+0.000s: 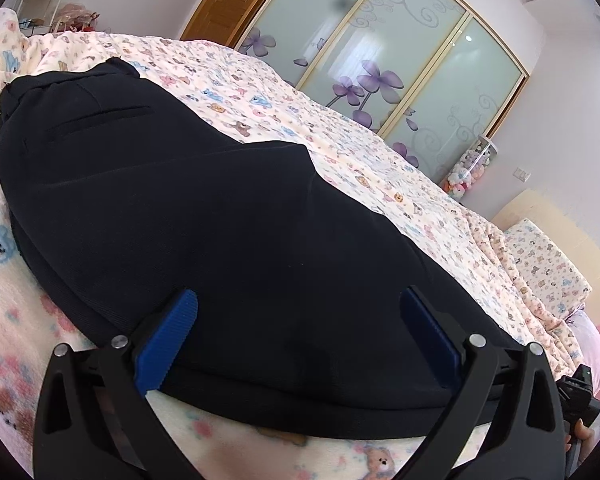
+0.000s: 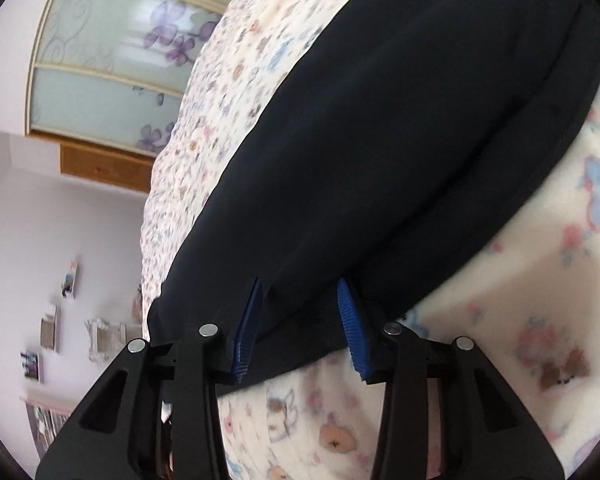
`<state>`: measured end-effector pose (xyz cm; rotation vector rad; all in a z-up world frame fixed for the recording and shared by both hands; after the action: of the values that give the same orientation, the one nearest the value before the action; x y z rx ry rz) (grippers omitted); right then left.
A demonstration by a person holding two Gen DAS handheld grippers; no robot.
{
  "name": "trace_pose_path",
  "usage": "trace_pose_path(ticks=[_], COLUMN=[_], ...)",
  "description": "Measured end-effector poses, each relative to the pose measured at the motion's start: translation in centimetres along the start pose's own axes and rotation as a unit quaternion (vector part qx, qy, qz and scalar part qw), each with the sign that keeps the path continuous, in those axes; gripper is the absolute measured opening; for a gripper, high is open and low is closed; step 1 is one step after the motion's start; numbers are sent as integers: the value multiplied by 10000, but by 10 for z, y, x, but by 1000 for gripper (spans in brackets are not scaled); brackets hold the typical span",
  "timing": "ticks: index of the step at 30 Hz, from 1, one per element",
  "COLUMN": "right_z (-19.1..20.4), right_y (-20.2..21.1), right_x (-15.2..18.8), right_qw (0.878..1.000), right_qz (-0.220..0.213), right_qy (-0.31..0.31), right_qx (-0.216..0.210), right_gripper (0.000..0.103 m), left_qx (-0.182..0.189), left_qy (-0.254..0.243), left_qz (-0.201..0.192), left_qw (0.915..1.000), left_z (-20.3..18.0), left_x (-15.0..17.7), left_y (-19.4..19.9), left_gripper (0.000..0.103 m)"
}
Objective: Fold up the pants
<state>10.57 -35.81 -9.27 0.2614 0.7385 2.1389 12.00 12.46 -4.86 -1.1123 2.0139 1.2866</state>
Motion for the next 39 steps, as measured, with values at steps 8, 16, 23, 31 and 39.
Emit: trace_pose_path(ticks=[8, 16, 23, 31, 39], right_z=[-7, 20, -31, -25, -30], right_y=[14, 68, 18, 27, 26], right_x=[-6, 19, 9, 14, 12], right_qw=[9977, 9886, 9963, 9951, 9956], right_qz=[-672, -1182, -829, -859, -815], right_qy=[-42, 498, -30, -85, -102], right_qx=[-74, -784, -204, -481, -458], right_gripper=[5, 4, 4, 4, 4], left_qx=[47, 186, 351, 2616, 2950], left_qy=[50, 204, 297, 830, 1187], left_qz=[2, -15, -31, 449, 1275], left_qw=[10000, 9996, 9989, 9606, 9395], left_z=[1, 4, 6, -23, -31], left_x=[-1, -2, -4, 4, 29], left_y=[0, 2, 7, 24, 15], left_gripper=[101, 101, 101, 101, 100])
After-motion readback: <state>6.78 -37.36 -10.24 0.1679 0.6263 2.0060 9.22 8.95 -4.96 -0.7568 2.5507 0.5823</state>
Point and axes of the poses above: each gripper's, at about its wrist camera, not at the fingertips, and y roughly against the way its jaws point, z to its left, x to its underside, the point moved 8 cm from there along -y, roughly the way its jaws point, and after that the axes turned 6 degrees about -y, right-handed, at the moved point
